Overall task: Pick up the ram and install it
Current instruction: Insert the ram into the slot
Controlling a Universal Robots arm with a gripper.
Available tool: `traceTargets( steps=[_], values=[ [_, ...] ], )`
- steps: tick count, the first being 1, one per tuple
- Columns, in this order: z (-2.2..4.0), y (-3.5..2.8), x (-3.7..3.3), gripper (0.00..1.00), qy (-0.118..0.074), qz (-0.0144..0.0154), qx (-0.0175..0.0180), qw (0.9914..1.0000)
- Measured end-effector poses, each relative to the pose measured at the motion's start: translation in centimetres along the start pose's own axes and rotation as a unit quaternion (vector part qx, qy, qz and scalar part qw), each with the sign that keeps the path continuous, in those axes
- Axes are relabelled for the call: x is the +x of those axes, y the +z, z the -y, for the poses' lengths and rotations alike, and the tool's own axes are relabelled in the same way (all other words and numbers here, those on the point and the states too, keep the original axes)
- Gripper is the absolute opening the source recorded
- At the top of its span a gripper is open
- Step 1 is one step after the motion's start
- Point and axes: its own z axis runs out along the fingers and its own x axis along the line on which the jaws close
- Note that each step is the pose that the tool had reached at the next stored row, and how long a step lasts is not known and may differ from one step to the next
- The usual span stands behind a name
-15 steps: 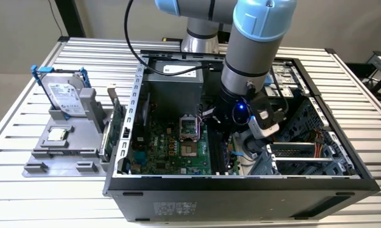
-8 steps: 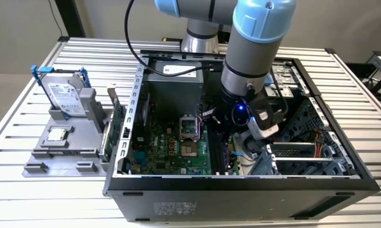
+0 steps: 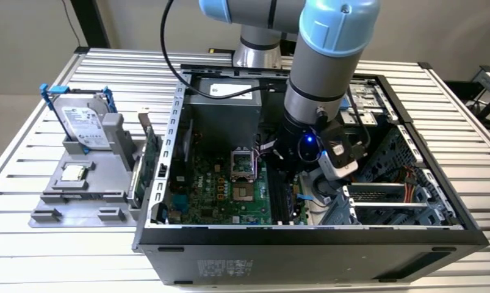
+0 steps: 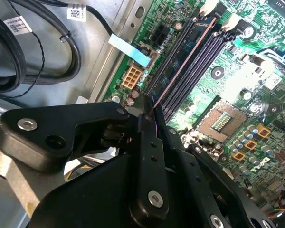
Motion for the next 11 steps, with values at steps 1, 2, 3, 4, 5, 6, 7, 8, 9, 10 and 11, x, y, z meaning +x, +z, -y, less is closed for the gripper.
traceTargets(
  steps=[1, 2, 3, 4, 5, 6, 7, 8, 9, 10, 11],
  values=[
    [0.01, 0.01, 0.0, 0.0, 0.0, 0.0, -0.0001, 1.0],
    [0.01, 0.02, 0.0, 0.0, -0.001, 0.0, -0.0001, 1.0],
    [0.04, 0.02, 0.0, 0.0, -0.002, 0.0, 0.0, 1.0],
    [0.07, 0.02, 0.0, 0.0, -0.005, 0.0, -0.0001, 0.99999],
    [0.08, 0.02, 0.0, 0.0, -0.007, 0.0, -0.0002, 0.99998],
    [0.12, 0.02, 0.01, 0.0, -0.008, 0.0, -0.0003, 0.99997],
    [0.12, 0.02, 0.01, 0.0, -0.009, 0.0, -0.0003, 0.99996],
    [0.12, 0.02, 0.01, 0.0, -0.009, 0.0001, -0.0003, 0.99996],
    [0.12, 0.02, 0.02, 0.0, -0.009, 0.0001, -0.0003, 0.99996],
    [0.12, 0.02, 0.02, 0.0, -0.009, 0.0001, -0.0003, 0.99996],
    [0.12, 0.02, 0.03, 0.0, -0.009, 0.0, -0.0002, 0.99996]
  ],
)
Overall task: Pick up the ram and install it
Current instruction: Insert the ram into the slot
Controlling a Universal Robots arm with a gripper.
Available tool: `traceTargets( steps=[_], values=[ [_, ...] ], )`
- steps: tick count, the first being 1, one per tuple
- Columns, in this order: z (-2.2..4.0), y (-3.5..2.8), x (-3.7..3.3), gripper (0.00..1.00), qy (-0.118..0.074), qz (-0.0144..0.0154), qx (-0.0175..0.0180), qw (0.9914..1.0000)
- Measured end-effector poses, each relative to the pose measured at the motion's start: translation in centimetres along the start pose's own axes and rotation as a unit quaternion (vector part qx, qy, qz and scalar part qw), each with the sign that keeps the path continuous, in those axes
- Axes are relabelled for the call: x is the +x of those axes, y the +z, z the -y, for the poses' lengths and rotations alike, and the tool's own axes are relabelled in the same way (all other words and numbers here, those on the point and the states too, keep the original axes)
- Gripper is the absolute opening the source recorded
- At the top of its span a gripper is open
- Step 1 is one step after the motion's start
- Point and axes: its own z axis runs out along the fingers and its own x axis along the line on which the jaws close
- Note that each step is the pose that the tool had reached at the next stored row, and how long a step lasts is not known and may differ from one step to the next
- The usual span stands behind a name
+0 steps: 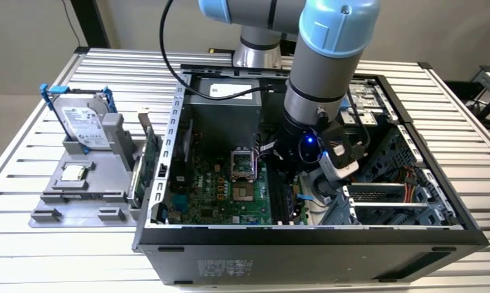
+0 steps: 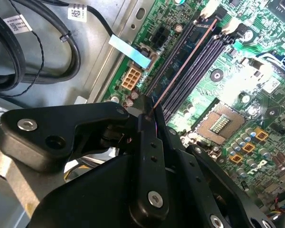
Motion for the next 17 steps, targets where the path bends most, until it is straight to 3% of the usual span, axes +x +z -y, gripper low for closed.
traceTargets(
  steps=[8, 17],
  values=[
    [-0.01, 0.05, 0.05, 0.0, -0.002, 0.0, 0.0, 1.0],
    [-0.16, 0.64, 0.07, 0.0, -0.002, -0.0001, 0.0, 1.0]
  ],
)
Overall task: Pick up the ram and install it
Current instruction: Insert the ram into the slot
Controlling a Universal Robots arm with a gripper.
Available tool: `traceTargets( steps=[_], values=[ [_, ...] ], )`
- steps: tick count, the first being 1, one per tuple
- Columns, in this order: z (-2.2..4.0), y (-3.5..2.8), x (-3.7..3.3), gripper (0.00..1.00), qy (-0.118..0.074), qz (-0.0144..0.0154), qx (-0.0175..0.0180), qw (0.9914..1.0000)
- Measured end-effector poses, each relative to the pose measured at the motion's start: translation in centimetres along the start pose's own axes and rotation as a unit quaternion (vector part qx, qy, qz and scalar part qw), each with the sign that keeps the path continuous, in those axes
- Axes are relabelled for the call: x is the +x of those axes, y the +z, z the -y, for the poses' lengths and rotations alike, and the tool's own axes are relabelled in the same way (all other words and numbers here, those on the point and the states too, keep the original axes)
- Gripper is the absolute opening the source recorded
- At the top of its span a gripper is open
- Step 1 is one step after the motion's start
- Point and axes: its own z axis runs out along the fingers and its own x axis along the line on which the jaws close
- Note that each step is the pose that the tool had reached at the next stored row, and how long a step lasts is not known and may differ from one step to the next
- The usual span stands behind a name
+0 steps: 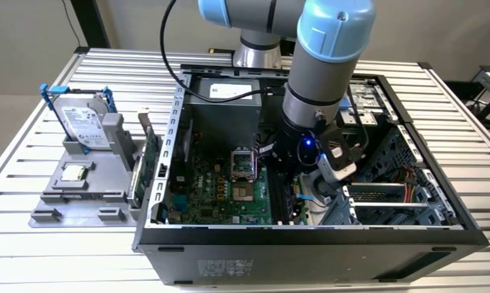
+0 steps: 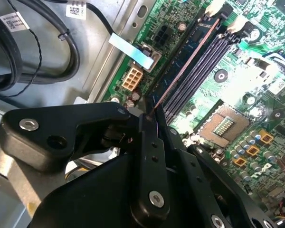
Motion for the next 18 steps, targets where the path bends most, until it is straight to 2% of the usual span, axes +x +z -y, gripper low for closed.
traceTargets(
  steps=[5, 6, 10, 11, 18],
  values=[
    [-0.01, 0.01, 0.0, 0.0, 0.0, -0.0001, -0.0002, 1.0],
    [-0.01, 0.01, 0.0, 1.0, 0.0, -0.0001, -0.0002, 1.0],
    [0.0, -0.01, -0.01, 1.0, 0.0, -0.0003, 0.0001, 1.0],
    [0.0, -0.22, -0.01, 1.0, 0.0, -0.0008, 0.0003, 1.0],
    [0.02, -3.34, -0.08, 1.0, 0.002, -0.0025, 0.0004, 0.99999]
  ],
)
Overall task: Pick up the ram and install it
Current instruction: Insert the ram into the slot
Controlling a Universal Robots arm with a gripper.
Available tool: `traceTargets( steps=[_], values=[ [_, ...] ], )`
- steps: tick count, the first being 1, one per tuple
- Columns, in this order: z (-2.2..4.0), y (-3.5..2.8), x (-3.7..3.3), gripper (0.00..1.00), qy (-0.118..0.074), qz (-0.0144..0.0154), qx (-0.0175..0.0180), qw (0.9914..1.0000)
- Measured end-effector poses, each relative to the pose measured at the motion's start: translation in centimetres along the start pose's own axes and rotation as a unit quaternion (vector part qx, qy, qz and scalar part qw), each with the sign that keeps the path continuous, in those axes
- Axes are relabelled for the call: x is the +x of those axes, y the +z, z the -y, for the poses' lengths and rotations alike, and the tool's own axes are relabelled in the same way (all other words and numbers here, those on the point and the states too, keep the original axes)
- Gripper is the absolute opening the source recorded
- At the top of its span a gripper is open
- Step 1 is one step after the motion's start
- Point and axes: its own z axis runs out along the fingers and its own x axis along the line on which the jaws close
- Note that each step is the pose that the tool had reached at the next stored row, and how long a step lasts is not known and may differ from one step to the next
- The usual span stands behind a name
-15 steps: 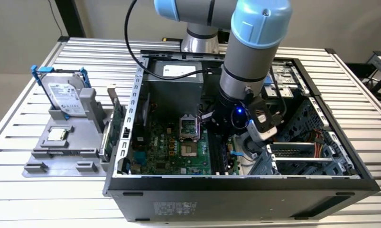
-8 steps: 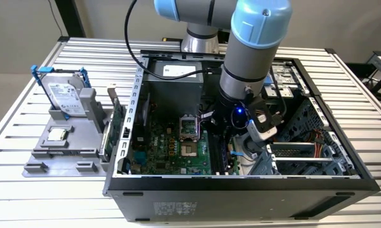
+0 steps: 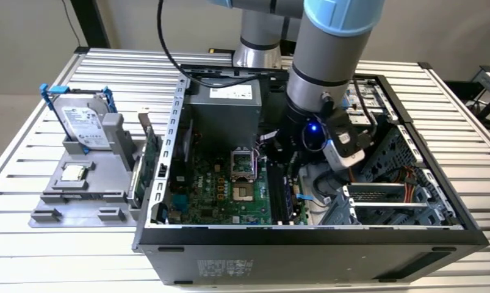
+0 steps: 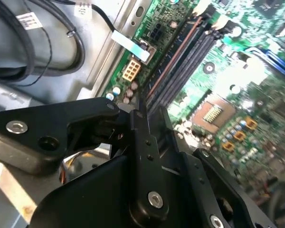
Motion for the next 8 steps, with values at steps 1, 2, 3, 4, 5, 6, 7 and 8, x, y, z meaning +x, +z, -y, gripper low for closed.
traceTargets(
  steps=[1, 2, 3, 4, 5, 6, 7, 8],
  values=[
    [0.0, -0.41, -0.01, 1.0, 0.0, -0.0001, -0.0001, 1.0],
    [0.0, -0.77, -0.02, 1.0, 0.0, -0.0005, 0.0, 1.0],
    [0.0, -1.04, -0.03, 1.0, 0.0, -0.0014, 0.0, 1.0],
    [0.0, -1.08, -0.03, 1.0, 0.0, -0.0019, 0.0001, 1.0],
    [0.0, -1.08, -0.03, 1.0, 0.0, -0.0019, 0.0002, 1.0],
    [0.01, -1.08, -0.03, 1.0, 0.0, -0.0019, 0.0004, 1.0],
    [0.01, -1.09, -0.03, 1.0, 0.0, -0.0019, 0.0007, 1.0],
    [0.01, -1.08, -0.02, 0.0, 0.0, -0.0019, 0.0008, 1.0]
  ],
)
